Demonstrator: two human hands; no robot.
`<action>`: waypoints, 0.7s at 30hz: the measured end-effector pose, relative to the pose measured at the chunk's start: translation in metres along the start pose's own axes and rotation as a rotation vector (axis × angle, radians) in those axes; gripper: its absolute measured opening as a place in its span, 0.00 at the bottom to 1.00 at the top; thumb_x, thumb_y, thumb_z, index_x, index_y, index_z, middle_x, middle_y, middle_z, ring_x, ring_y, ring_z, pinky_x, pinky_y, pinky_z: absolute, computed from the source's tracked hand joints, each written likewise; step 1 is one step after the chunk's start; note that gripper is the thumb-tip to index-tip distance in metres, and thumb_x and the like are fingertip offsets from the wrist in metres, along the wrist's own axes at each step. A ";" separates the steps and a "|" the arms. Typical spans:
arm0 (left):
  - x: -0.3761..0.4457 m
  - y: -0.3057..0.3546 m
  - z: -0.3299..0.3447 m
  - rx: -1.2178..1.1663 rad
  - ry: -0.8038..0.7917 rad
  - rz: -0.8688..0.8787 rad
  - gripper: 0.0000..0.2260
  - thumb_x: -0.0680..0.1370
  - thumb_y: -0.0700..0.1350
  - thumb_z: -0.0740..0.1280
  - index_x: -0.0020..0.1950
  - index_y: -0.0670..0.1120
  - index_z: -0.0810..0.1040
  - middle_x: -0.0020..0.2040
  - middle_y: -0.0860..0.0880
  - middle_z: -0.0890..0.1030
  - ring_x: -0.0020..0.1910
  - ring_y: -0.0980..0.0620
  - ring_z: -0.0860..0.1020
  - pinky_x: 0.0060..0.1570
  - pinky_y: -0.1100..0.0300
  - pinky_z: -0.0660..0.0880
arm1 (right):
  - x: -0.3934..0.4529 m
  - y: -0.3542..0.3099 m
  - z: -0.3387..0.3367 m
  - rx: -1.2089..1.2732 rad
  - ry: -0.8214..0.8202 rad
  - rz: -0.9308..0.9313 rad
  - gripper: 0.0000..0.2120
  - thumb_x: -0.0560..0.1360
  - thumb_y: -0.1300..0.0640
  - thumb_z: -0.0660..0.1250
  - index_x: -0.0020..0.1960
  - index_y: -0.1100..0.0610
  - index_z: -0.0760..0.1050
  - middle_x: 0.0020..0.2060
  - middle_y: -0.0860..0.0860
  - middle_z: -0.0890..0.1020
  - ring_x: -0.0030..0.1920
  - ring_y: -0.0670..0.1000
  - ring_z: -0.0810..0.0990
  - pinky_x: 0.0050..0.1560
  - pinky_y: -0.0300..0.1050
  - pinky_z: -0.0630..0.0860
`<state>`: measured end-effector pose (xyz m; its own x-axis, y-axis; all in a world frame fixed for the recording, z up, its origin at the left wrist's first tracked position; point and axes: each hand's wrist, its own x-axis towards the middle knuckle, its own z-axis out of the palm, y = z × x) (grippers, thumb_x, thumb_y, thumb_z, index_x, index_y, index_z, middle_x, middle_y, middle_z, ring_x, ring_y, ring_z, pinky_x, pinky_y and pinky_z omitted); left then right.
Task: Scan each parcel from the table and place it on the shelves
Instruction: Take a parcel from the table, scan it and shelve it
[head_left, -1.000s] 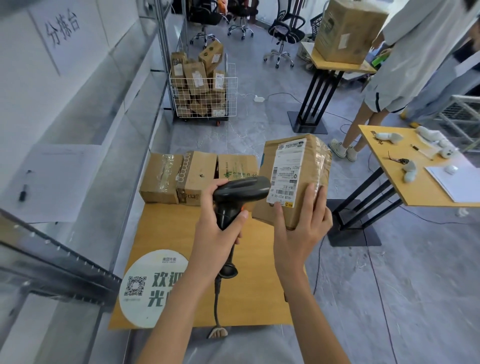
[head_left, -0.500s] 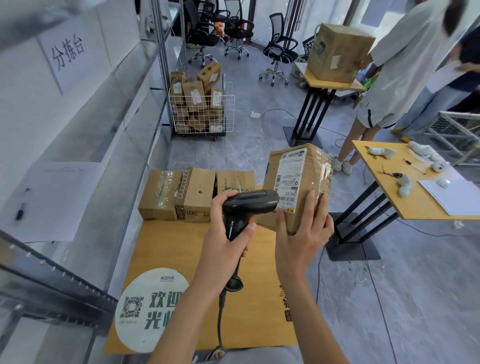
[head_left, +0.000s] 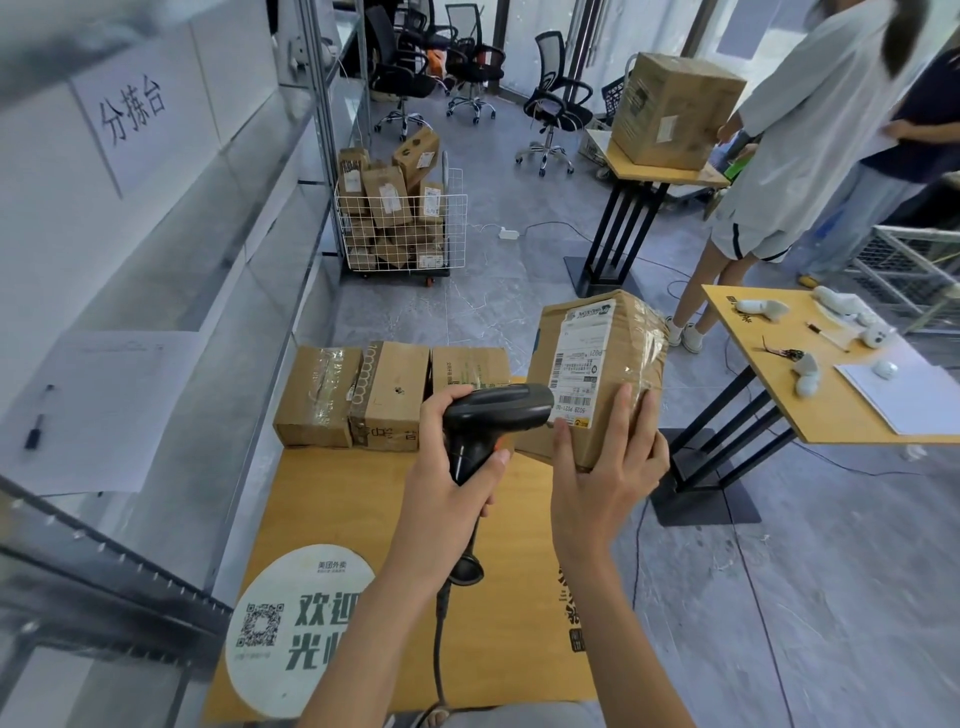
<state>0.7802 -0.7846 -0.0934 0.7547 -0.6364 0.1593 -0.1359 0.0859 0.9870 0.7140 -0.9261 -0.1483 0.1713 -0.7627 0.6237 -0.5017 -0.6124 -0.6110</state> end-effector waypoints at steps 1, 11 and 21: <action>0.000 0.000 0.000 0.002 0.003 0.000 0.27 0.80 0.40 0.70 0.63 0.70 0.65 0.43 0.55 0.81 0.32 0.53 0.78 0.36 0.61 0.79 | 0.000 0.000 0.000 0.001 -0.001 0.001 0.31 0.78 0.45 0.67 0.77 0.55 0.64 0.76 0.60 0.67 0.66 0.67 0.68 0.61 0.66 0.70; -0.001 -0.001 0.001 0.042 0.019 0.024 0.29 0.80 0.39 0.70 0.64 0.71 0.64 0.44 0.54 0.80 0.36 0.44 0.78 0.36 0.51 0.81 | -0.001 0.002 0.000 -0.006 -0.001 -0.010 0.31 0.77 0.47 0.69 0.76 0.56 0.66 0.76 0.61 0.67 0.65 0.68 0.68 0.61 0.66 0.70; -0.010 -0.004 -0.004 0.055 0.095 0.002 0.28 0.80 0.40 0.70 0.64 0.72 0.66 0.44 0.55 0.81 0.34 0.49 0.79 0.36 0.55 0.81 | -0.007 -0.009 -0.011 0.072 -0.049 0.014 0.32 0.77 0.44 0.66 0.76 0.58 0.68 0.75 0.60 0.68 0.65 0.67 0.69 0.63 0.63 0.68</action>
<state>0.7757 -0.7754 -0.0985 0.8114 -0.5606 0.1653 -0.1708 0.0430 0.9844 0.7078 -0.9133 -0.1417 0.2070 -0.7792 0.5916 -0.4421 -0.6140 -0.6539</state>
